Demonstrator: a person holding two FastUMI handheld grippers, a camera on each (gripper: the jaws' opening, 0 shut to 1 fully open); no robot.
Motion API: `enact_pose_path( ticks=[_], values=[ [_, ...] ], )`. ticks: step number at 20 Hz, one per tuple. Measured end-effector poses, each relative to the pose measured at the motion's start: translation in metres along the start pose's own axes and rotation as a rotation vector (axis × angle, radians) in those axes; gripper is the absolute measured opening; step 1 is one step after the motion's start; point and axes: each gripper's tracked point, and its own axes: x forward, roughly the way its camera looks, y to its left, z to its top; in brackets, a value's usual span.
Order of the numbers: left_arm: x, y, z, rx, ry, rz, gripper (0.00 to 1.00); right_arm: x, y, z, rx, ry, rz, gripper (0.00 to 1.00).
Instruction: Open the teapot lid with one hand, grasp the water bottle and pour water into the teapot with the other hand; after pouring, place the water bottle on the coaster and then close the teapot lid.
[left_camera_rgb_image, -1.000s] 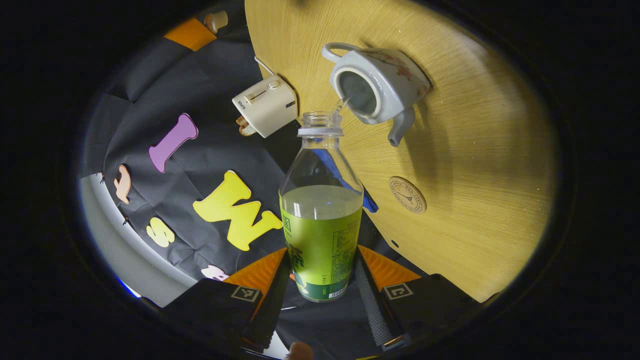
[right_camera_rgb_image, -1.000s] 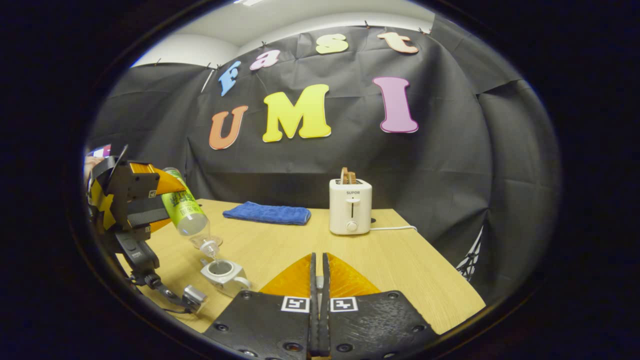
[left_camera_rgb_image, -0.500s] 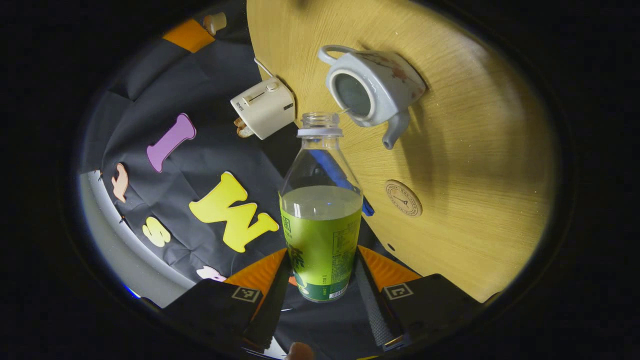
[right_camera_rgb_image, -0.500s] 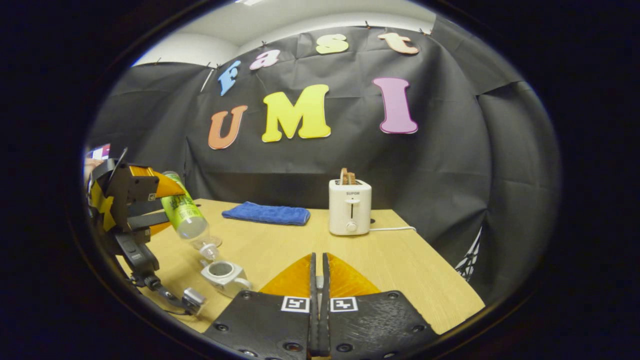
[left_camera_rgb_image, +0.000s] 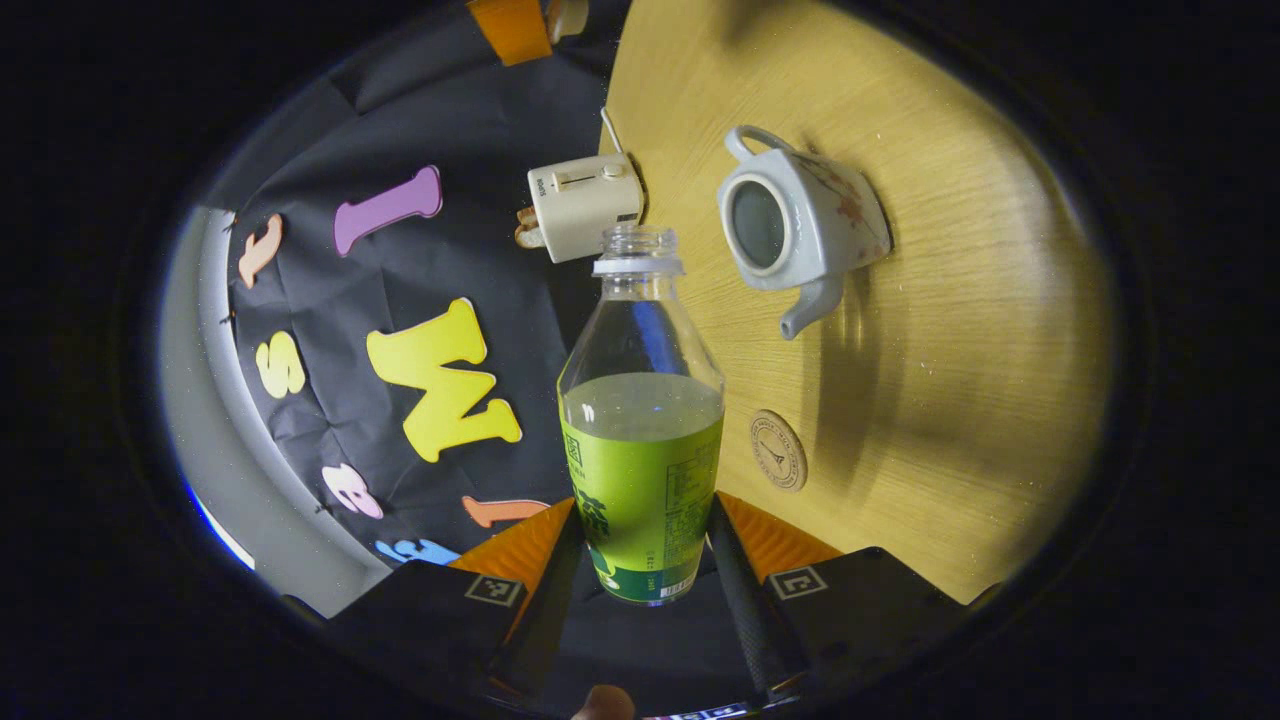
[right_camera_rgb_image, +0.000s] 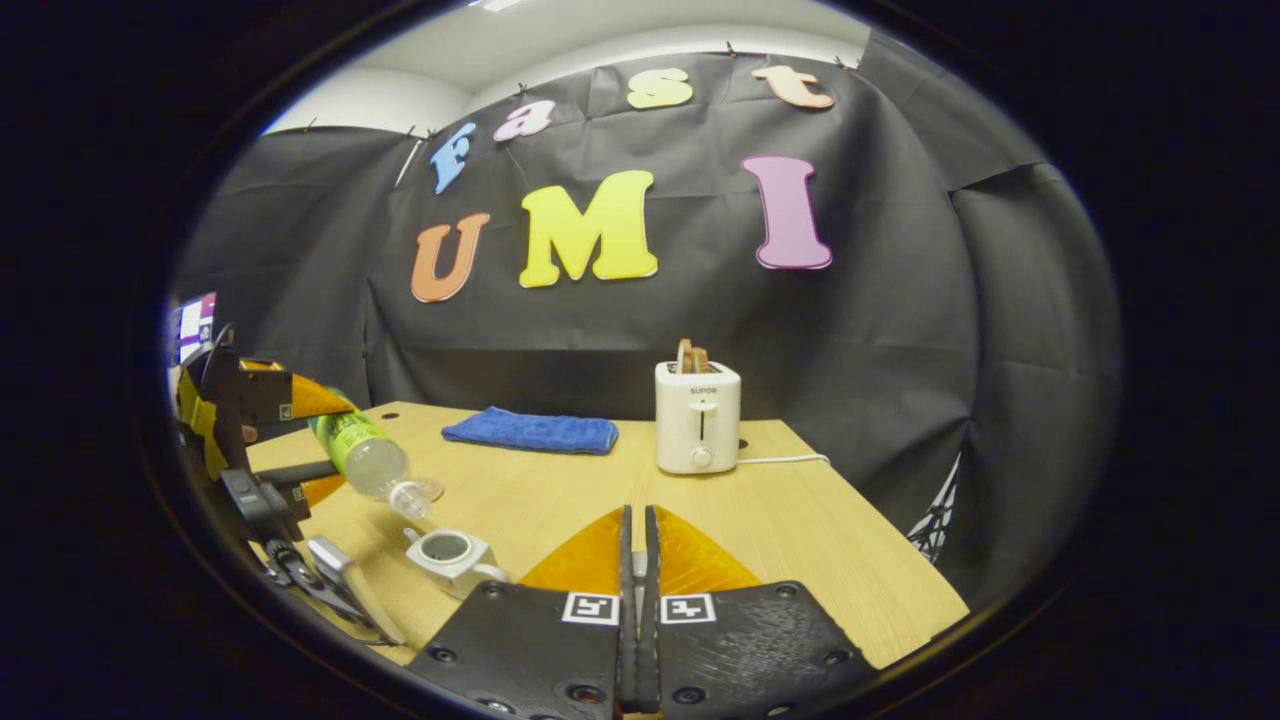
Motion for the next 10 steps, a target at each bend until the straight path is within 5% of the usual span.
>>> enact_pose_path(
  ticks=[10],
  values=[
    [-0.011,-0.018,-0.065,-1.078,0.031,-0.185,0.75,0.000,0.035,0.018,-0.007,-0.017,0.023,0.00]
  ],
)
